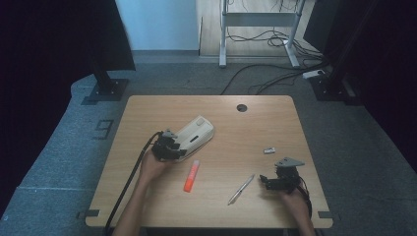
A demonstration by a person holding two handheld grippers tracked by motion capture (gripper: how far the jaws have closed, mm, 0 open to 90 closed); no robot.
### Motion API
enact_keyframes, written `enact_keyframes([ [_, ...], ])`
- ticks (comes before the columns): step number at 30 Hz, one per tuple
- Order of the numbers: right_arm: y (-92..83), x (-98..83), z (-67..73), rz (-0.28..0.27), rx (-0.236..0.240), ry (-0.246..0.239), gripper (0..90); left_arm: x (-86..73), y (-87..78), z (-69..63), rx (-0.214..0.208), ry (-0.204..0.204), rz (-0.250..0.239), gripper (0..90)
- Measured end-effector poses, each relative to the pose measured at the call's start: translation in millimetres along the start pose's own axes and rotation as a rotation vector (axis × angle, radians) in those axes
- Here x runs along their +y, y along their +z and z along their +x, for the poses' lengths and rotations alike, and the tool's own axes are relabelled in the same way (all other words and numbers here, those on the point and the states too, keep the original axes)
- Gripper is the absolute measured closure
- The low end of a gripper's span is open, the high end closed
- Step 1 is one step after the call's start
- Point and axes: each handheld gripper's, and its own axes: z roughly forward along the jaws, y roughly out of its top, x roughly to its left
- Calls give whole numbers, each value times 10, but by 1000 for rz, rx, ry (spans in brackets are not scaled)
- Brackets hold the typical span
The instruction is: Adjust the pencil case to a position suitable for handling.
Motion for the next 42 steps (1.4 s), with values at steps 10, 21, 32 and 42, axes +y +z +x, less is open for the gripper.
enact_keyframes([
  [10, 0, 0, -1, 0, 0, 0, 108, -212, -135, -108, -4, -14, -28, 542],
  [21, 0, 0, 0, 0, 0, 0, 108, -217, -171, -107, 6, -34, -42, 622],
  [32, 1, 0, -2, 0, 3, 1, 108, -201, -362, -65, 8, -70, -121, 755],
  [42, 0, 0, -2, 1, 4, 1, 108, -228, -562, 66, -56, -145, -219, 773],
])
